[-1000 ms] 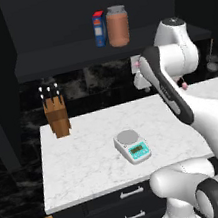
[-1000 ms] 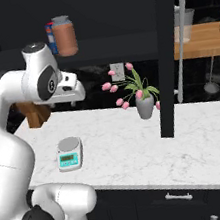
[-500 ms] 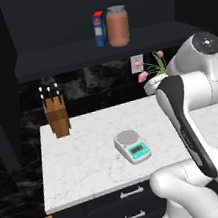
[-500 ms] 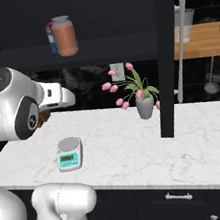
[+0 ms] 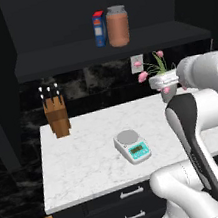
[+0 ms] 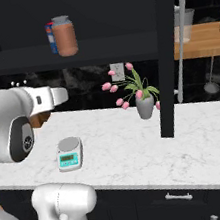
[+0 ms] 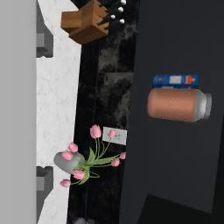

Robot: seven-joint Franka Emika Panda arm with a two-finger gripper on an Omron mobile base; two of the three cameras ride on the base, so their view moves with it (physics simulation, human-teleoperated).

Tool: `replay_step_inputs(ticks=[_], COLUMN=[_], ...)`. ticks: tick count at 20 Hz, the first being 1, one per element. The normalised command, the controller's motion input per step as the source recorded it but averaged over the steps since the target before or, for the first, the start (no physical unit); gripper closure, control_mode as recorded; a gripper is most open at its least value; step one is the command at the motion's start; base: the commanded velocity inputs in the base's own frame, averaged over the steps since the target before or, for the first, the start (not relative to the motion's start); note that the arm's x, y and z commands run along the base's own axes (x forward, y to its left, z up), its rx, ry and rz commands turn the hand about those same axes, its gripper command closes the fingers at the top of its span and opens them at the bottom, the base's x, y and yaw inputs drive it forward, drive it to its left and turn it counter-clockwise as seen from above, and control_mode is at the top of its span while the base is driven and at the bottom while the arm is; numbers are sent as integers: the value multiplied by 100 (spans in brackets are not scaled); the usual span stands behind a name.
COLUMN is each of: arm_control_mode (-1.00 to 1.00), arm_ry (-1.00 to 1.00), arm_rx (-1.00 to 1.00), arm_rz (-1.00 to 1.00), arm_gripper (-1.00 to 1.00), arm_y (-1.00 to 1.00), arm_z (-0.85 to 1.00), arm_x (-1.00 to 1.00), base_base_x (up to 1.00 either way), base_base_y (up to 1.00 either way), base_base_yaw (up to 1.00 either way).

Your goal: Pick the honey bottle and place it on the digital scale for weighing, and close the cabinet.

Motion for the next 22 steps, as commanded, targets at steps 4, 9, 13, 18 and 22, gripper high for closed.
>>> replay_step_inputs(ticks=[4,9,13,18,22], arm_control_mode=[-100,-100,-100,-100,-100], arm_ry=[-12,-6,-2,0,-11], arm_rx=[0,0,0,4,1], arm_rz=[0,0,0,0,0], arm_gripper=[-100,-100,-100,-100,-100], arm_y=[0,0,0,0,3], arm_z=[67,63,36,29,28], arm_x=[-13,-16,0,-3,-12], base_base_x=[0,0,0,0,0], base_base_y=[0,0,0,0,0], base_base_yaw=[0,0,0,0,0])
